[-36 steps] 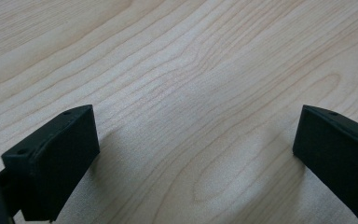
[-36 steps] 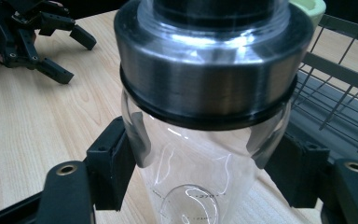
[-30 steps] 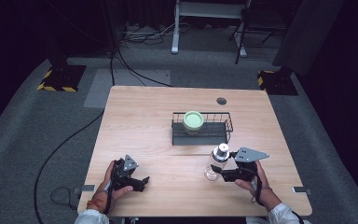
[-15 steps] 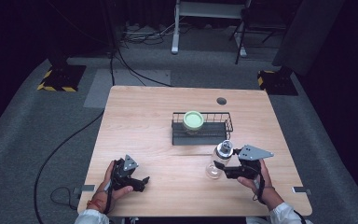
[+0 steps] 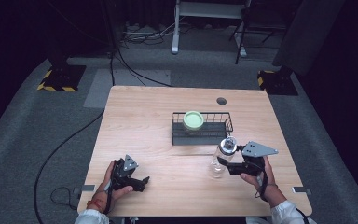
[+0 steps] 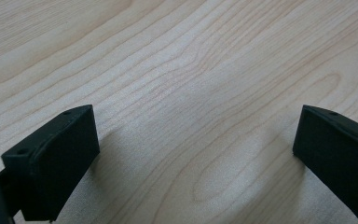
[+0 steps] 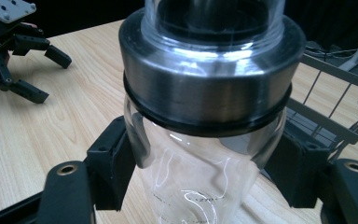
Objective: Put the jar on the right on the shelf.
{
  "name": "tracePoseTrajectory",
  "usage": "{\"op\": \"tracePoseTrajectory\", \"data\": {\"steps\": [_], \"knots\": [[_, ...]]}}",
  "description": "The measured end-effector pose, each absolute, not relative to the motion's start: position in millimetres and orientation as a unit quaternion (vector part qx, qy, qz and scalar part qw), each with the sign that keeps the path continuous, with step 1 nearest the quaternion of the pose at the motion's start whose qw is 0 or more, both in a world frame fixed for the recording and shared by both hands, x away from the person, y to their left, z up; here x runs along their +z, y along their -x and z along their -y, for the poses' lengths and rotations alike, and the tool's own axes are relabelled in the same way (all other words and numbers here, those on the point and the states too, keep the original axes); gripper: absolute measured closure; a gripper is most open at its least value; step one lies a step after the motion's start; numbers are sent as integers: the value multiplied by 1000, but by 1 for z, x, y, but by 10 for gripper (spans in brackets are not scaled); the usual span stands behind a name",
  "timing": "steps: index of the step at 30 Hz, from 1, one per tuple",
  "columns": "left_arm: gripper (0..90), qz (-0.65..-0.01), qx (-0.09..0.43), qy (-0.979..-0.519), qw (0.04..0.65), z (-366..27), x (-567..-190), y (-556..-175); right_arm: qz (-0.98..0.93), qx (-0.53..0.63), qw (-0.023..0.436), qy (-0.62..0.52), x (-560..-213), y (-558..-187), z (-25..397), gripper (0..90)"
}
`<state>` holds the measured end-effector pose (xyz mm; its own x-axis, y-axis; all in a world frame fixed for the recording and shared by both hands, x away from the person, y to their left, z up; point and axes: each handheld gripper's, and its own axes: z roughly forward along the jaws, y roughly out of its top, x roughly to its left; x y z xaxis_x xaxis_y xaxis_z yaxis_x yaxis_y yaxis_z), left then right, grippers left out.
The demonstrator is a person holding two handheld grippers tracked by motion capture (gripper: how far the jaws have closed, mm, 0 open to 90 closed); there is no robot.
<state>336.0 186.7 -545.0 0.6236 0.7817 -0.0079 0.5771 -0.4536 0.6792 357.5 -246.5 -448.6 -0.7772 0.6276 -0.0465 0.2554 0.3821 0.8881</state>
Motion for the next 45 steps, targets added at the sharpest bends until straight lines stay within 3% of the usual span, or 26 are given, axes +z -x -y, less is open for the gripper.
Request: {"op": "tracePoseTrajectory", "data": {"steps": [45], "knots": [[1, -405, 155, -838, 330, -187, -545, -336, -787, 479, 260, -290, -372, -386, 254, 314]]}}
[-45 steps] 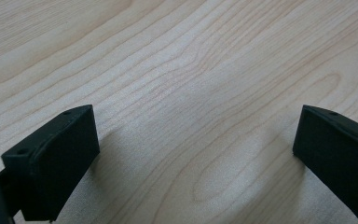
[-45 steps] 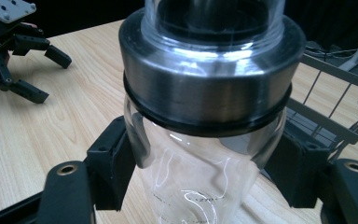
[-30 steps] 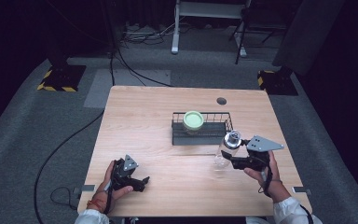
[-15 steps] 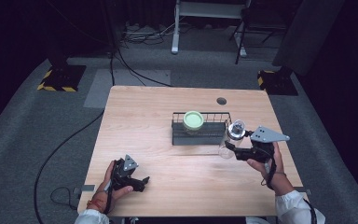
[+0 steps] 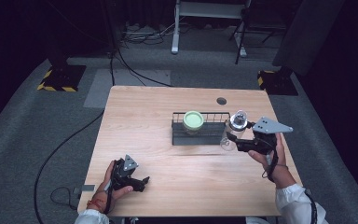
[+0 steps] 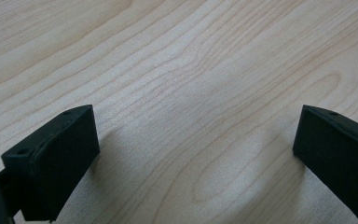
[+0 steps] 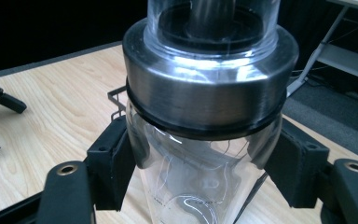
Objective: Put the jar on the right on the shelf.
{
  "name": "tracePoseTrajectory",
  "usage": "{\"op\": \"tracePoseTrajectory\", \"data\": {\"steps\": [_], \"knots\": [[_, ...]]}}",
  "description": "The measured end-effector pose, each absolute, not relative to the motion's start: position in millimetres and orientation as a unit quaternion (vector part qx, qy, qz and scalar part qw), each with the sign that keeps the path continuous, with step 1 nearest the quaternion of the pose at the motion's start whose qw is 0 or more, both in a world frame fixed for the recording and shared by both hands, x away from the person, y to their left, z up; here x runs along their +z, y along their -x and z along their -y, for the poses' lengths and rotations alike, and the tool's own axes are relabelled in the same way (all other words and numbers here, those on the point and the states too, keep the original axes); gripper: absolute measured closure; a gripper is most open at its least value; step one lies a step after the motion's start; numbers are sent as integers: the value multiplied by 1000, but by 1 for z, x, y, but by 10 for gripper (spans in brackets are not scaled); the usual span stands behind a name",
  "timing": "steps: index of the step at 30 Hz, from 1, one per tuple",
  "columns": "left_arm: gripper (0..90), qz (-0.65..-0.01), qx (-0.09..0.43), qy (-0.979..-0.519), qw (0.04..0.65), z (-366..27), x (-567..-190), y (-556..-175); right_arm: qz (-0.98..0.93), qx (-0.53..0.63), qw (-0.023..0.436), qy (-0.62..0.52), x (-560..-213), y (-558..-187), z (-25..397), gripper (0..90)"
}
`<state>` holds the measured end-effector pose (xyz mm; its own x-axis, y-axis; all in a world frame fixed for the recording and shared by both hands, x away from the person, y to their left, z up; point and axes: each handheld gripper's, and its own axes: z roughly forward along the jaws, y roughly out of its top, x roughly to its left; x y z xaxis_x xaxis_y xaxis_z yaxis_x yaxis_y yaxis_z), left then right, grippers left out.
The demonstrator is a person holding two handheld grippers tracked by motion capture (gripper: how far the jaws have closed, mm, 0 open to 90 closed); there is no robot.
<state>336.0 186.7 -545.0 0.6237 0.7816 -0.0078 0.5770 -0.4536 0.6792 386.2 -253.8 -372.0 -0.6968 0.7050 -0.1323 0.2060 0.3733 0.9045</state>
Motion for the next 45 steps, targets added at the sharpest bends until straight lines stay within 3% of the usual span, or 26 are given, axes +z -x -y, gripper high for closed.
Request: {"op": "tracePoseTrajectory", "data": {"steps": [45], "knots": [[1, -404, 155, -839, 331, -187, -545, -336, -748, 499, 287, -330, -349, -445, 242, 314]]}}
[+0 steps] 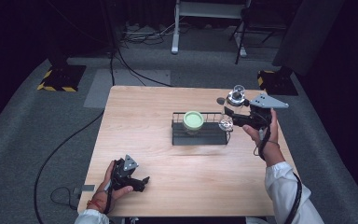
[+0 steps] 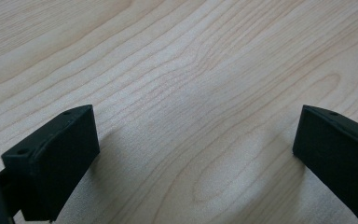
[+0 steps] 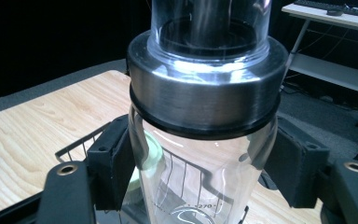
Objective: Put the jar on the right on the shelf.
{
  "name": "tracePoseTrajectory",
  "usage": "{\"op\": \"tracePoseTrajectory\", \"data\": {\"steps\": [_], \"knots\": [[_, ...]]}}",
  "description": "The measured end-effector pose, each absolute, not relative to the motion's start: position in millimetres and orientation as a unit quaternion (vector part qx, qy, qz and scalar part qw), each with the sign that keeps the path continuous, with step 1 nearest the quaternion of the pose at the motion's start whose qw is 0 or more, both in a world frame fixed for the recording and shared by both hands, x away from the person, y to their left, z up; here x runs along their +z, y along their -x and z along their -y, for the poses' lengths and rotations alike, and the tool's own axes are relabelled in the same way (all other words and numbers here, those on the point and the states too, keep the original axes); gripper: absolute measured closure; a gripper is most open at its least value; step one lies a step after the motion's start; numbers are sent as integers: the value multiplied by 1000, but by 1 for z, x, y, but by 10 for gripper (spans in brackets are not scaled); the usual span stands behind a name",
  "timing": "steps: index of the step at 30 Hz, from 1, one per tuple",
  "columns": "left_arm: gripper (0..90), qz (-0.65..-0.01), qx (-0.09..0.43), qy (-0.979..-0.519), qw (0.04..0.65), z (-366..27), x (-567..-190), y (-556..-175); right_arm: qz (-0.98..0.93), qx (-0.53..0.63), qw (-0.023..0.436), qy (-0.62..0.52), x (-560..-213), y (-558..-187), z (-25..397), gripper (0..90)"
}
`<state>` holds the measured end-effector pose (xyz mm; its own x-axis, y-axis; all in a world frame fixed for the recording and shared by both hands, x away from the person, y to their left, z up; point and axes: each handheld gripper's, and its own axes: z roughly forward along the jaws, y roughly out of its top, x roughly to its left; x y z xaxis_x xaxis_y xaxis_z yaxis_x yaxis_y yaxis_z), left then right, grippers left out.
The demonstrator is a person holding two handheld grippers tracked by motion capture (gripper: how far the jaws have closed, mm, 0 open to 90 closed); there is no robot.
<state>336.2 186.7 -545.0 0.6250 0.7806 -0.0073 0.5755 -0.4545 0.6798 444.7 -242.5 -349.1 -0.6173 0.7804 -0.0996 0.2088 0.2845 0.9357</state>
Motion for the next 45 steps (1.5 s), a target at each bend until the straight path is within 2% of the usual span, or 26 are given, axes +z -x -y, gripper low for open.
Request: {"op": "tracePoseTrajectory", "data": {"steps": [16, 45], "knots": [[1, -404, 155, -839, 331, -187, -545, -336, -735, 502, 290, -352, -353, -471, 235, 313], [1, -404, 155, -839, 331, -187, -545, -336, -739, 496, 269, -369, -408, -489, 215, 313]]}}
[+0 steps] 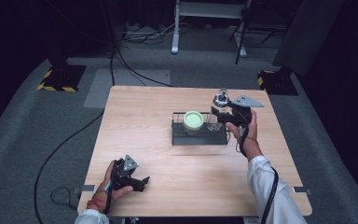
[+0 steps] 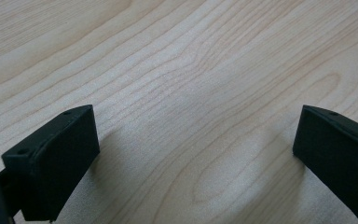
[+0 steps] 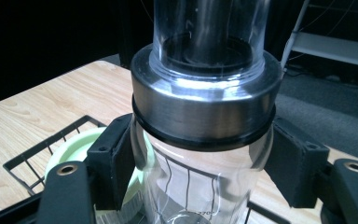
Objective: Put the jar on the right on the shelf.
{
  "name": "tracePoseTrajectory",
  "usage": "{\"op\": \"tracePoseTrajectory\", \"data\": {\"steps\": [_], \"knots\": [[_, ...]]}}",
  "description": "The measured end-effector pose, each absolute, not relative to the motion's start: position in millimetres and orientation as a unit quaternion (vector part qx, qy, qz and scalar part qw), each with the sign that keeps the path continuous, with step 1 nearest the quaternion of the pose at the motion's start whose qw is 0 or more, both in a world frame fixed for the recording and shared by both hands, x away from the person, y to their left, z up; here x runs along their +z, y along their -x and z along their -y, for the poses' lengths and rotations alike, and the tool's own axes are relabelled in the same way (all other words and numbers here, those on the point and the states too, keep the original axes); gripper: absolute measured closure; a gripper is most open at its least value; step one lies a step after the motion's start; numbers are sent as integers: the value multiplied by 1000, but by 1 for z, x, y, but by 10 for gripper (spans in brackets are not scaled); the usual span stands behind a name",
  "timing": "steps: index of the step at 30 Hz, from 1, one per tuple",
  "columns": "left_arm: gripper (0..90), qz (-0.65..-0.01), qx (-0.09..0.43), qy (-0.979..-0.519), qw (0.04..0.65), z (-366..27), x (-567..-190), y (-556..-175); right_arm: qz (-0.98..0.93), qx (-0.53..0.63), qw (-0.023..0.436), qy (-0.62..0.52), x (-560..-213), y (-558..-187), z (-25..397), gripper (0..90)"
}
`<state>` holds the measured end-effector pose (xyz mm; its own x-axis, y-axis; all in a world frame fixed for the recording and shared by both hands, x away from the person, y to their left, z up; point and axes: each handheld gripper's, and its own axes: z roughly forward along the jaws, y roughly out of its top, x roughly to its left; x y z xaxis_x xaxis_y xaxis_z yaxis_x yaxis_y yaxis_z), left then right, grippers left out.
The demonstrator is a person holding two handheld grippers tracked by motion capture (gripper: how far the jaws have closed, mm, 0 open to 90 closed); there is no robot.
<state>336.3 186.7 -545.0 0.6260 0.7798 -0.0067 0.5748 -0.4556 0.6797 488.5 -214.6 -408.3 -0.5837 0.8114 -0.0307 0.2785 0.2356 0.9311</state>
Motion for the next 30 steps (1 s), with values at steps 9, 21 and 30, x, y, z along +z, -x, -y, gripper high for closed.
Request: {"op": "tracePoseTrajectory", "data": {"steps": [9, 21, 30], "knots": [[1, -404, 155, -839, 331, -187, -545, -336, -732, 502, 269, -375, -422, -489, 222, 313], [1, -404, 155, -839, 331, -187, -545, -336, -731, 511, 261, -369, -424, -488, 225, 310], [1, -404, 155, -839, 331, -187, -545, -336, -735, 507, 260, -369, -424, -487, 223, 291]]}}
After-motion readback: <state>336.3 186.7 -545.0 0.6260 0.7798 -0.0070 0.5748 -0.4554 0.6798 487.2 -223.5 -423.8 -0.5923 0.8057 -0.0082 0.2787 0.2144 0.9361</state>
